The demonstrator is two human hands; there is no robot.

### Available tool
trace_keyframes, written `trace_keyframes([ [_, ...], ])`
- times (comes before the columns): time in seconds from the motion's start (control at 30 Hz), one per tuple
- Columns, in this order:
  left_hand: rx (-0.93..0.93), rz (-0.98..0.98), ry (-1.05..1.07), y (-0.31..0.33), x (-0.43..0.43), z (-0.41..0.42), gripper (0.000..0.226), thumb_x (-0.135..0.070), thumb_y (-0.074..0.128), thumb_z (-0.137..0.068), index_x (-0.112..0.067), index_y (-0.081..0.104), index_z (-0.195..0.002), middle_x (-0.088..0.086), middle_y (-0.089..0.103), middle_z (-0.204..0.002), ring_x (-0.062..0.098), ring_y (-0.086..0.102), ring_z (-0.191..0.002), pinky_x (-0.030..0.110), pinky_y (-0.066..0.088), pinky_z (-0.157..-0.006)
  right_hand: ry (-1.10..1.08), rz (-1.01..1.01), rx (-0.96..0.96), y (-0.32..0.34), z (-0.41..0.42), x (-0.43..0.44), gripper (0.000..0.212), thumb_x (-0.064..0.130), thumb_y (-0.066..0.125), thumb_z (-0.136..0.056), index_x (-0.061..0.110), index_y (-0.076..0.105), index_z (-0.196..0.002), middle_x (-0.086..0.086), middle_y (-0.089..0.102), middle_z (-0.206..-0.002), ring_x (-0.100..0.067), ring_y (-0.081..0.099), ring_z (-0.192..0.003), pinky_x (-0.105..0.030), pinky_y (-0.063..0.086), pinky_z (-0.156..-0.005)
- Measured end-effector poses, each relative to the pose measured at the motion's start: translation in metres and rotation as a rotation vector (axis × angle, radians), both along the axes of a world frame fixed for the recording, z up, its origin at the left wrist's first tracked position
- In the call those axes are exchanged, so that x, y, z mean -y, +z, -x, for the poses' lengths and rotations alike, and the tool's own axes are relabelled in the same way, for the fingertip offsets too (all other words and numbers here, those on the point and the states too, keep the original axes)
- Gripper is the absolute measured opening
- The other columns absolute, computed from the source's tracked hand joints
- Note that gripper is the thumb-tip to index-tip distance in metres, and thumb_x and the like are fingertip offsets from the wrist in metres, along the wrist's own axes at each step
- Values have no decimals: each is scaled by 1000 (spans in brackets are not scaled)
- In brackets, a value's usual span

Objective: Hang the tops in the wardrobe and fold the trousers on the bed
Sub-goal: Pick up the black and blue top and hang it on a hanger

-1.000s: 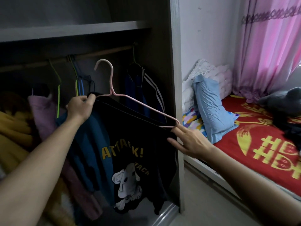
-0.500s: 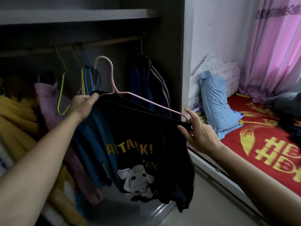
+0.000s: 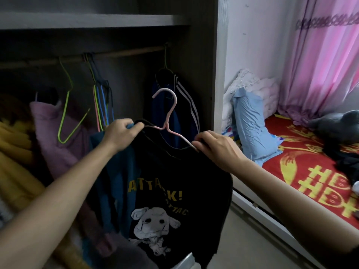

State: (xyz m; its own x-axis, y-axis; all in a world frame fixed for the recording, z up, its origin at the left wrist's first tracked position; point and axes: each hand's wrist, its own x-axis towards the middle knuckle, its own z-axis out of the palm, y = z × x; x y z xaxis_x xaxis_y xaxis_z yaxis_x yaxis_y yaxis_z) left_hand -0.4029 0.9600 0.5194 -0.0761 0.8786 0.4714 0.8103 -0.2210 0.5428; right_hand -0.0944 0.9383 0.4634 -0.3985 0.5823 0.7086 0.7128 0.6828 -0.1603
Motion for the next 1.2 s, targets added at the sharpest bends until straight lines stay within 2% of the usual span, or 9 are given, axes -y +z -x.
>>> trace_keyframes([
  [0.07, 127, 64, -60, -2, -3, -3, 50, -59, 55, -72, -15, 39, -54, -8, 34, -48, 16, 37, -52, 35, 27, -55, 19, 86, 72, 10, 13, -4, 45, 54, 42, -100, 19, 62, -119, -2, 69, -102, -25, 66, -88, -40, 52, -71],
  [0.17, 299, 139, -151, -7, -4, 0, 34, -40, 69, -84, -16, 55, -64, -2, 42, -61, 12, 38, -60, 31, 28, -59, 2, 25, 190, 12, 17, -14, 36, 42, 42, -105, 15, 65, -109, -5, 64, -94, -27, 63, -86, -41, 48, -77],
  [0.37, 473, 150, -174, -18, -6, 4, 31, -22, 63, -90, 7, 58, -81, 7, 47, -73, 17, 42, -72, 32, 30, -67, 22, 151, 1, 35, 41, -35, 31, 44, 44, -103, 22, 66, -107, 3, 59, -97, -20, 58, -92, -44, 49, -79],
  [0.5, 467, 166, -169, -15, -11, 24, 21, -27, 68, -89, -13, 65, -74, 2, 55, -72, 14, 49, -73, 31, 37, -70, 19, 144, -11, 46, 52, -43, 29, 52, 42, -102, 30, 60, -108, 14, 63, -90, -15, 63, -83, -43, 52, -69],
  [0.63, 499, 371, -383, -16, -16, 52, 33, -44, 73, -82, -24, 69, -107, -5, 73, -105, 5, 64, -101, 20, 45, -93, 7, 145, -24, 58, 56, -58, 27, 52, 45, -101, 32, 60, -109, 17, 58, -81, -10, 61, -78, -41, 52, -67],
  [0.77, 387, 186, -402, -24, -27, 69, 15, -14, 72, -87, -22, 74, -99, -12, 75, -92, -1, 64, -88, 9, 47, -80, 2, 182, -56, 66, 57, -72, 24, 53, 48, -100, 34, 62, -105, 18, 60, -73, -1, 56, -69, -34, 48, -63],
  [0.97, 394, 43, -352, -23, -48, 81, 16, -18, 71, -89, -35, 74, -90, -24, 73, -86, -11, 65, -82, 4, 45, -73, -72, 254, -127, 76, 55, -90, 25, 55, 52, -96, 34, 64, -97, 11, 60, -69, -5, 53, -60, -32, 44, -58],
  [1.1, 107, -17, -325, -9, -70, 77, 10, -21, 69, -91, -27, 72, -97, -14, 72, -93, -1, 66, -89, 12, 45, -76, -115, 260, -154, 76, 62, -105, 17, 48, 55, -97, 35, 65, -91, 11, 61, -67, -7, 55, -61, -33, 45, -60],
  [1.2, -253, -33, -230, 6, -90, 74, 30, -35, 64, -93, -16, 67, -116, 0, 65, -115, 16, 61, -107, 27, 46, -89, -187, 279, -158, 77, 73, -121, 22, 47, 55, -97, 30, 67, -94, 4, 64, -70, -14, 60, -67, -37, 49, -65],
])
